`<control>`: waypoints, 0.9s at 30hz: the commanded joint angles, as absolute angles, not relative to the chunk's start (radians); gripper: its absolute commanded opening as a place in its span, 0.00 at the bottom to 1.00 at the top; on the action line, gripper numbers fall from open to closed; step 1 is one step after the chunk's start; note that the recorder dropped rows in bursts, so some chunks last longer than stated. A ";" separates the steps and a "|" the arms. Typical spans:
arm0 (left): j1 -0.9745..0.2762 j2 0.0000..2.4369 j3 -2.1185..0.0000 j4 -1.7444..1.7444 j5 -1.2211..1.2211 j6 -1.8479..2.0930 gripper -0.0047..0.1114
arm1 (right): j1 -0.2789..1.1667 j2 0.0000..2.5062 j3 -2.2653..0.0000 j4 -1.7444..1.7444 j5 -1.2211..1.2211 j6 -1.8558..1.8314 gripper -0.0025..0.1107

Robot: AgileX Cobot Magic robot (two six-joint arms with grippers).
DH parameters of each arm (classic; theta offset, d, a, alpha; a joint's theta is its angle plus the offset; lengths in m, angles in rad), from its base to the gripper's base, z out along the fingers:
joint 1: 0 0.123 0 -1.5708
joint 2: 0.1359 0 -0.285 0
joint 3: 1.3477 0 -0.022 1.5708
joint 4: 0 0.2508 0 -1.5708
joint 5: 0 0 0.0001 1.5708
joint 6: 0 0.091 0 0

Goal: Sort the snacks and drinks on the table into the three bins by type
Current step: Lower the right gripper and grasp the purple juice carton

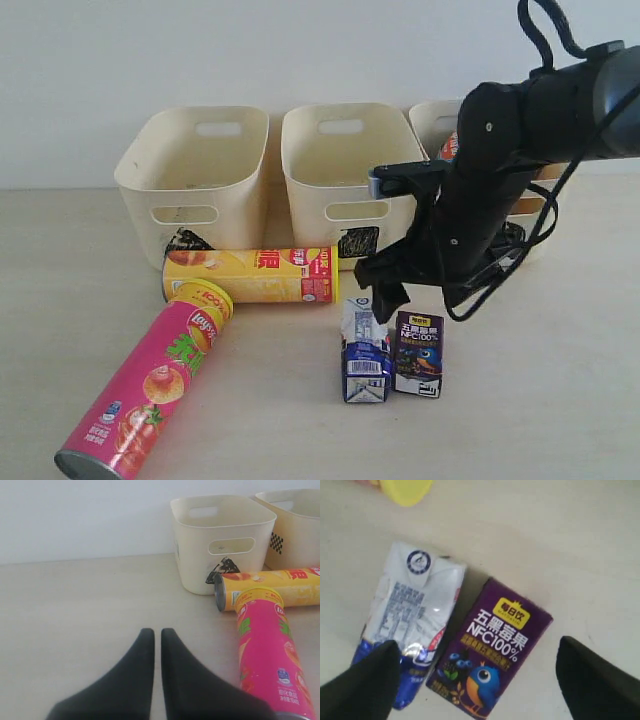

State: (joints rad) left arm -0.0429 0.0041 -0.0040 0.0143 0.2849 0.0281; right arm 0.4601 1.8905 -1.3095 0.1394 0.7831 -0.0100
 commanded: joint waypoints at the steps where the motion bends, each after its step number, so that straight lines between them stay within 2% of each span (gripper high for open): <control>1: -0.040 0.000 0.000 0.011 0.281 0.015 0.07 | 0.463 1.925 -1.353 0.026 0.827 0.154 0.62; 27: -0.040 0.000 0.000 0.011 0.278 0.015 0.07 | 0.459 2.066 -1.376 -0.010 0.766 0.286 0.62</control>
State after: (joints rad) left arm -0.0429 0.0041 -0.0040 0.0143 0.2849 0.0281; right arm 0.4601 2.0572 -1.3731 0.0000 0.7683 0.2781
